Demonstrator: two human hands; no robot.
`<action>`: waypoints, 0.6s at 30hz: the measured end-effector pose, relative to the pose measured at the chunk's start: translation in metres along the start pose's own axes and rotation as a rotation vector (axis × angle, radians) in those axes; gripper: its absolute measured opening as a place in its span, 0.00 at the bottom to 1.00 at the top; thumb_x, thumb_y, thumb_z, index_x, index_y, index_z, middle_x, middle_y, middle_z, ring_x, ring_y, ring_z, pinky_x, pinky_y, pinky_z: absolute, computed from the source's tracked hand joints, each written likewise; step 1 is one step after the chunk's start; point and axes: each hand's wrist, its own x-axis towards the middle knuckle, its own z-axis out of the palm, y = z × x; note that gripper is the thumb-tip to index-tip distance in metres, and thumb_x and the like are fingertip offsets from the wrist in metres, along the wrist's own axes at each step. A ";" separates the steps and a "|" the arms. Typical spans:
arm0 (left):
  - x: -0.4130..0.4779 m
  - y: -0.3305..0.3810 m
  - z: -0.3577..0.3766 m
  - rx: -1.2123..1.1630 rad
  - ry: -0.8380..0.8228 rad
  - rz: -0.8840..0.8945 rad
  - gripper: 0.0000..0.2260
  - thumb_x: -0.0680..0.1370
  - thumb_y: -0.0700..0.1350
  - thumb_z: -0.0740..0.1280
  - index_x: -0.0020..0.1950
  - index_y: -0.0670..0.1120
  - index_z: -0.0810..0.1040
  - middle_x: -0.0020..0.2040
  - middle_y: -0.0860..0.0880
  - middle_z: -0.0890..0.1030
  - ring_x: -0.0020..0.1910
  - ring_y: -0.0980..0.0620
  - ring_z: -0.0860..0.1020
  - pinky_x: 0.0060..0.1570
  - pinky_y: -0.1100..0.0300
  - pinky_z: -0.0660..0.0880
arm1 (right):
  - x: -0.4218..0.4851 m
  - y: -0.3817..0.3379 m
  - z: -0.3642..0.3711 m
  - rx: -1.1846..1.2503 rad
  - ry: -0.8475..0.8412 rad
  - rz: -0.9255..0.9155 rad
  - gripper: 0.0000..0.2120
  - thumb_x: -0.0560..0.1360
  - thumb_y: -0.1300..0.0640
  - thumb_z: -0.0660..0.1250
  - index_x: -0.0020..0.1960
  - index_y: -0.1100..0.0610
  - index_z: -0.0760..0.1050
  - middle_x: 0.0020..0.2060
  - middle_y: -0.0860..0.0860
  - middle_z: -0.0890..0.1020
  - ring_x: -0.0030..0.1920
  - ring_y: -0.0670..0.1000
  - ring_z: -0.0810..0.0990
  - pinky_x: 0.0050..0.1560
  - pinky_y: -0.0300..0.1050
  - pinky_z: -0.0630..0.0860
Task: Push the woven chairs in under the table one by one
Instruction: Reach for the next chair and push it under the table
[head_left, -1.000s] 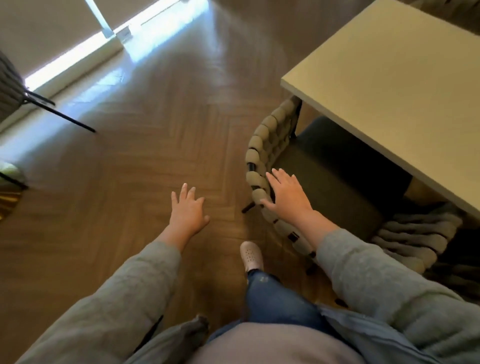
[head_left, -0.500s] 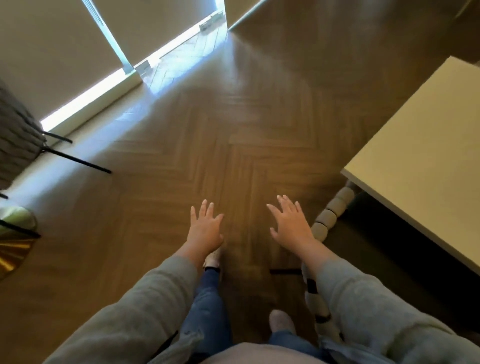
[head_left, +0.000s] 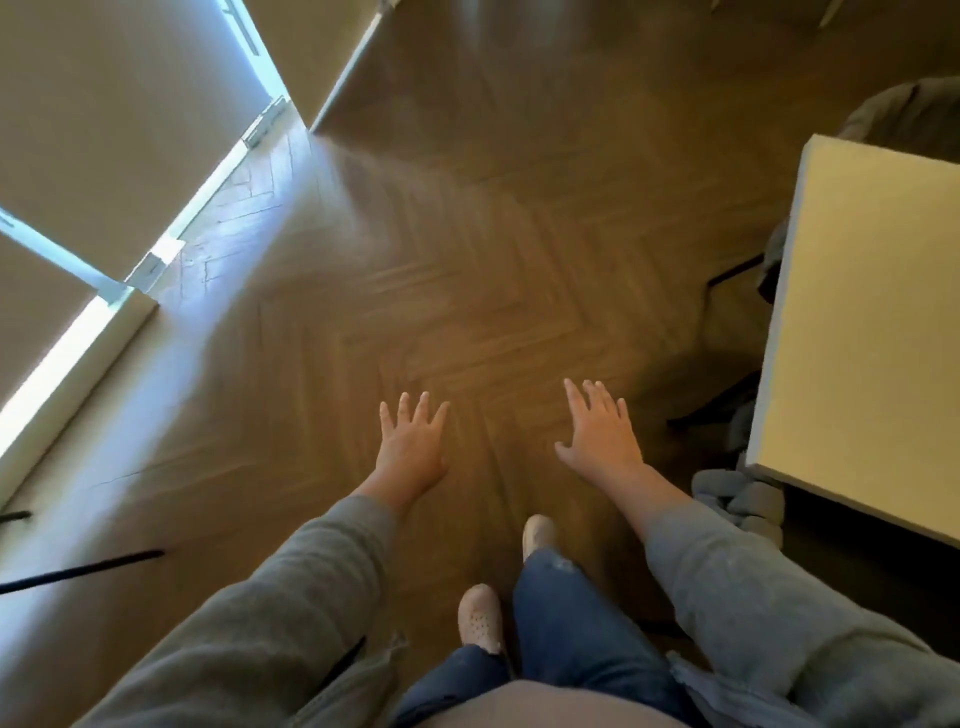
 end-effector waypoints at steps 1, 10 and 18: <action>0.016 0.000 -0.012 0.007 -0.001 0.021 0.35 0.79 0.49 0.63 0.79 0.49 0.45 0.79 0.43 0.47 0.77 0.38 0.46 0.73 0.36 0.43 | 0.013 0.001 -0.010 0.003 0.020 0.017 0.42 0.77 0.45 0.64 0.79 0.51 0.41 0.79 0.55 0.50 0.78 0.55 0.45 0.76 0.56 0.45; 0.243 0.030 -0.139 0.104 0.054 0.199 0.36 0.79 0.50 0.63 0.79 0.50 0.44 0.80 0.44 0.45 0.78 0.43 0.42 0.73 0.36 0.42 | 0.198 0.071 -0.102 0.039 0.073 0.261 0.42 0.77 0.46 0.65 0.79 0.52 0.41 0.78 0.57 0.49 0.78 0.56 0.44 0.76 0.57 0.45; 0.432 0.086 -0.266 0.199 0.072 0.307 0.34 0.79 0.52 0.63 0.79 0.50 0.48 0.79 0.43 0.47 0.78 0.43 0.42 0.73 0.36 0.41 | 0.343 0.156 -0.202 0.181 0.096 0.452 0.41 0.77 0.46 0.66 0.79 0.52 0.45 0.78 0.58 0.51 0.78 0.58 0.46 0.76 0.58 0.47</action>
